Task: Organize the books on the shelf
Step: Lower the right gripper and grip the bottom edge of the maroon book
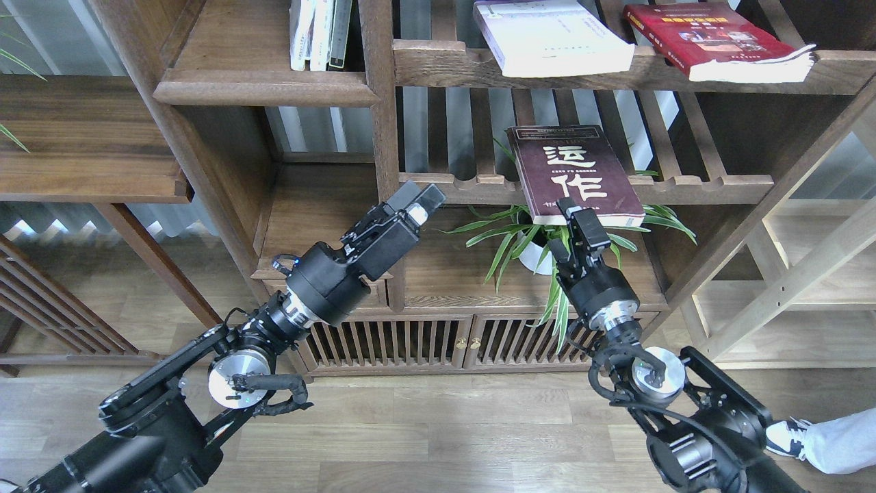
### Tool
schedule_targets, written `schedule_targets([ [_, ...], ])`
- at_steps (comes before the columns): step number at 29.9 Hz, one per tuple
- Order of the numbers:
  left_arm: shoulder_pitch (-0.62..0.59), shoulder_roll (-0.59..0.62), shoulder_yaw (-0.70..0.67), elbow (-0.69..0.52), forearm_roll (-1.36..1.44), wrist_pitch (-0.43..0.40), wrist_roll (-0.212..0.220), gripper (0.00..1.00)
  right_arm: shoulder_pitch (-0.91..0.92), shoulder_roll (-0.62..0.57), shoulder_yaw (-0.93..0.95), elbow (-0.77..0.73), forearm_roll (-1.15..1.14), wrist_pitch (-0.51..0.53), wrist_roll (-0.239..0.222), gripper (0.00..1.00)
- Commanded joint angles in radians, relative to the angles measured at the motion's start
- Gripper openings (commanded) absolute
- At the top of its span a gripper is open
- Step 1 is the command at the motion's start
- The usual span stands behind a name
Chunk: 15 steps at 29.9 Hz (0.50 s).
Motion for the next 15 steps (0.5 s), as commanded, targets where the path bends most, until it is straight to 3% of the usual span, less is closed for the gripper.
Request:
schedule_targets([
  [1, 0.0, 0.016, 0.003, 0.002, 0.007, 0.0, 0.0, 1.0, 0.028, 0.0, 0.0, -0.034, 0.035, -0.018, 0.0, 1.0],
  [15, 0.015, 0.022, 0.051, -0.006, 0.008, 0.0, 0.0, 1.0, 0.108, 0.074, 0.081, -0.194, 0.079, -0.051, -0.005, 1.0],
])
